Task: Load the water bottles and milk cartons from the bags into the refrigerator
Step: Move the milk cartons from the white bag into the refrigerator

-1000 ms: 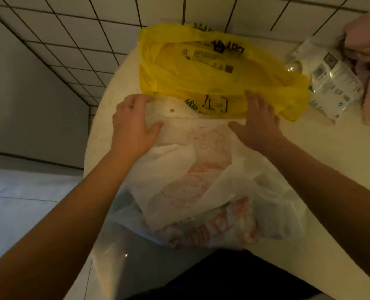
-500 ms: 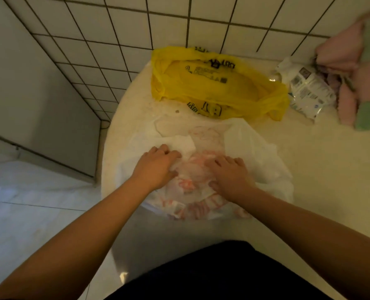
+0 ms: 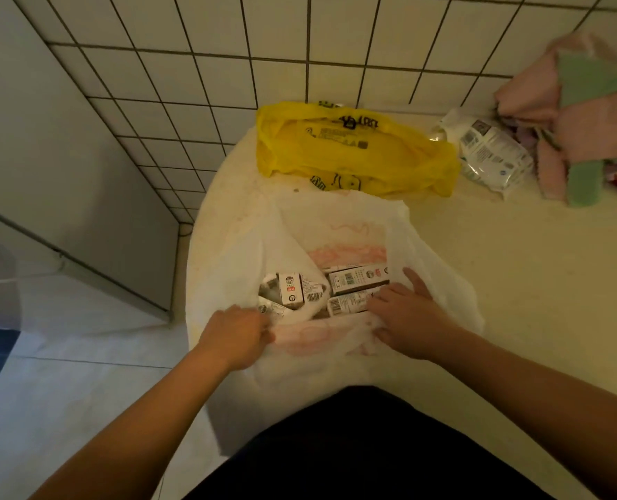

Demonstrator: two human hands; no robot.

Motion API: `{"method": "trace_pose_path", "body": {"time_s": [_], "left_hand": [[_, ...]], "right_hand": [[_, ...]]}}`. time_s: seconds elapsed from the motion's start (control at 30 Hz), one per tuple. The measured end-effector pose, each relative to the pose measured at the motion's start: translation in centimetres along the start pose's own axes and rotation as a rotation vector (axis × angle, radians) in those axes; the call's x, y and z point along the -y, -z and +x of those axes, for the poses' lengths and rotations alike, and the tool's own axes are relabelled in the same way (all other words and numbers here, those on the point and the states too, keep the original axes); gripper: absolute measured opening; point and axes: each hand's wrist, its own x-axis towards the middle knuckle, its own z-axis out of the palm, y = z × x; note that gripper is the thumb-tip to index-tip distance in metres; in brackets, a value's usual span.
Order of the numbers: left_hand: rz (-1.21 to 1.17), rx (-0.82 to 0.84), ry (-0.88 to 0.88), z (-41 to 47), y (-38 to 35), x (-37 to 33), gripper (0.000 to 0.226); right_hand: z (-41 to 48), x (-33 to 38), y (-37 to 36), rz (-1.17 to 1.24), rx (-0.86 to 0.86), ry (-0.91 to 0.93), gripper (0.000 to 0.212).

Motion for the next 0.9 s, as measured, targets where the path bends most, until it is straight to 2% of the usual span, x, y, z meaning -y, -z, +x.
{"method": "trace_pose_path", "body": {"time_s": [0.07, 0.13, 0.17, 0.27, 0.3, 0.33, 0.4, 0.47, 0.6, 0.7, 0.77, 0.83, 0.9], "left_hand": [[-0.043, 0.101, 0.030, -1.2, -1.4, -0.6, 0.029], [-0.076, 0.103, 0.054, -2.1, -2.0, -1.4, 0.032], [-0.090, 0.029, 0.056, -2.4, -2.2, -1.9, 0.034], [-0.125, -0.405, -0.048, -3.2, -1.8, -4.6, 0.051], [-0.135, -0.483, -0.084, -3.2, -1.8, -5.7, 0.057], [-0.146, -0.476, -0.092, -3.0, -1.7, -6.7, 0.062], [-0.192, -0.334, -0.005, -1.7, -2.0, -7.7, 0.067], [-0.273, -0.248, 0.047, -0.5, -2.4, -7.6, 0.059], [-0.440, -0.289, 0.051, 0.1, -2.5, -5.3, 0.020], [-0.549, -0.346, 0.144, -0.7, -2.6, -1.8, 0.011], [-0.381, -0.477, 0.196, -1.1, -2.9, 0.2, 0.023], [-0.269, -0.577, 0.248, -1.8, -3.0, 0.7, 0.051], [-0.349, -0.481, 0.285, -2.4, -2.6, 0.0, 0.081]], "right_hand": [[-0.8, 0.3, -0.6, 0.019, 0.046, -0.011, 0.032], [-1.5, 0.6, -1.1, 0.067, 0.042, -0.001, 0.030], [-1.8, 0.7, -1.5, 0.094, 0.010, 0.012, 0.035], [-2.3, 0.8, -2.5, 0.082, -0.161, 0.031, 0.060], [-2.3, 0.9, -2.5, 0.045, -0.189, 0.020, 0.064], [-2.3, 0.9, -2.4, 0.017, -0.195, 0.000, 0.066], [-2.1, 0.9, -2.5, -0.018, -0.181, -0.048, 0.069], [-2.0, 0.9, -2.6, -0.036, -0.161, -0.077, 0.069], [-2.0, 0.5, -3.3, -0.021, -0.150, -0.089, 0.068], [-1.7, 0.7, -3.4, 0.012, -0.171, -0.072, 0.079], [-1.4, 1.2, -3.1, 0.052, -0.213, -0.058, 0.084], [-0.8, 2.2, -2.3, 0.102, -0.290, -0.039, 0.086], [0.4, 3.5, -1.2, 0.114, -0.336, -0.016, 0.086]]}}
